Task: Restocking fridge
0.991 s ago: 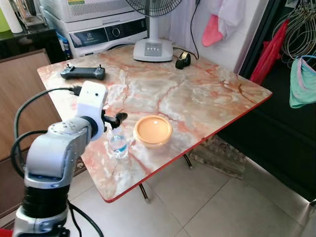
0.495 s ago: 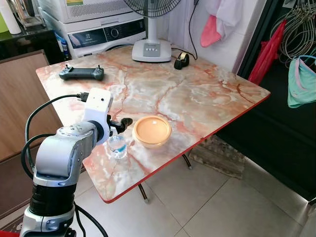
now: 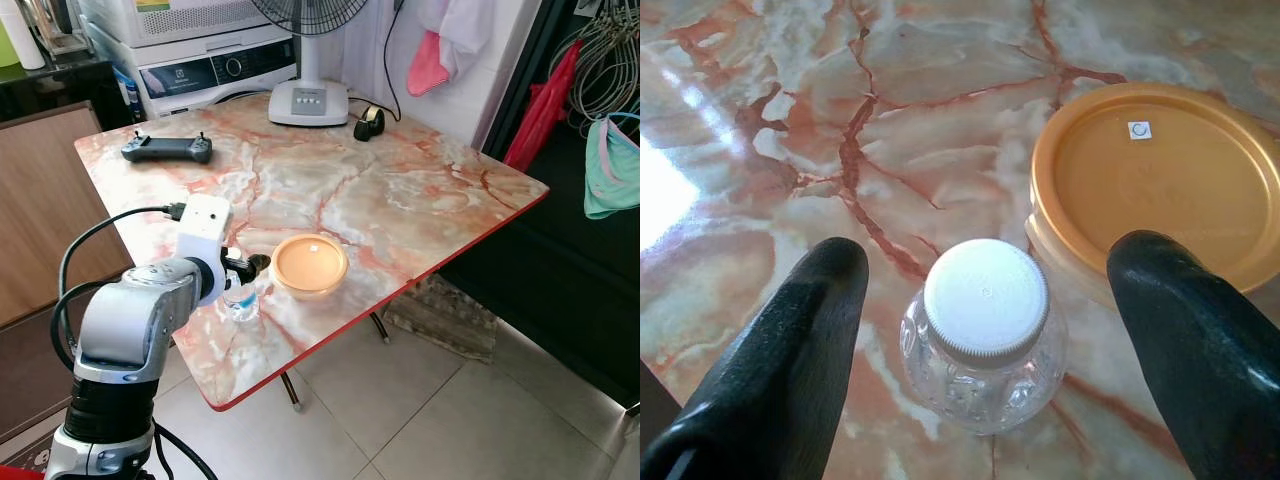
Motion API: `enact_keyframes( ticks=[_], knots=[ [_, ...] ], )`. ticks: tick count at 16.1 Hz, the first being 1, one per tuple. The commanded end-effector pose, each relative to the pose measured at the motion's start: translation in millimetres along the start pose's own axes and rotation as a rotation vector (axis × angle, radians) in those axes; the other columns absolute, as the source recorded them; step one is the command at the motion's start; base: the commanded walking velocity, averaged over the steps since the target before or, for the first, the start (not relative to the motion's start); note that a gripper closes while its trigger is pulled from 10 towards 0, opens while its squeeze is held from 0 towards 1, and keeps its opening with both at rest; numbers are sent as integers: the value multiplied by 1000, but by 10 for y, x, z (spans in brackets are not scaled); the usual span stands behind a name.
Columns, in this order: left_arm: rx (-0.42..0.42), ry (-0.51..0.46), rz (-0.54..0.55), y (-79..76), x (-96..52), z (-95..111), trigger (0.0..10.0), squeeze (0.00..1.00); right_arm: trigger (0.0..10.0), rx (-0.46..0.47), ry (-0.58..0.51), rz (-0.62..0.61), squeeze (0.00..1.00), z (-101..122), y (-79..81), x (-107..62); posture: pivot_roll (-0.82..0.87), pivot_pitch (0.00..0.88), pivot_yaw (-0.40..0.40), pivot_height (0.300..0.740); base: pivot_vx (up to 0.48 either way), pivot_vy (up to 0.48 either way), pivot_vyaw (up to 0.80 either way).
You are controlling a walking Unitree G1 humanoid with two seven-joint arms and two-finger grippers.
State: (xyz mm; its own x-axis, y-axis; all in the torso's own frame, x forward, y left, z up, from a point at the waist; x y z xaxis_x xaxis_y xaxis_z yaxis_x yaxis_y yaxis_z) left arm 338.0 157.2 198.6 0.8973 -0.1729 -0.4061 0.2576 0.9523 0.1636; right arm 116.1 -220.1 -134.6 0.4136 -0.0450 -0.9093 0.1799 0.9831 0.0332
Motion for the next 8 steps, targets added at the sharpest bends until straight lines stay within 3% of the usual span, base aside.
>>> enact_keyframes(
  ticks=[1,2,3,8],
  knots=[
    [3,-6,-4,-14,-16,24,7843,0,10000,12,-5,-8,0,1,-21,-4,155,0,-40,740,0,0,0],
    [1,-4,-3,-5,-13,17,3176,0,10000,13,-5,-7,0,0,-19,-4,154,0,-38,740,0,0,0],
    [1,-2,-3,-5,-11,7,118,0,10000,14,-5,-6,0,-1,-18,-4,153,0,-39,740,0,0,0],
    [1,6,-7,-16,-8,-17,0,0,10000,15,-4,-5,0,-4,-19,-5,151,0,-41,740,0,0,0]
  ],
)
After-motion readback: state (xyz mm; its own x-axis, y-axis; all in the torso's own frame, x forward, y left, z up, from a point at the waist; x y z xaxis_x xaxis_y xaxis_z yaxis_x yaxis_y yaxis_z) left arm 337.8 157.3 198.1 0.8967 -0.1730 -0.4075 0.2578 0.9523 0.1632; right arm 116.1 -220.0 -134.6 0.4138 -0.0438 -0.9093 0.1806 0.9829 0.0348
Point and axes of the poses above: a point about 5 cm out from each wrist's last joint towards the gripper, its own x axis pointing out of the wrist towards the gripper, its own z axis along the axis of the wrist's last joint, y = z × x, the point moved 3 cm from there along x, pointing out of the wrist towards the gripper, and after that the axes turned 4 degrees about x, right-handed, at the moved point
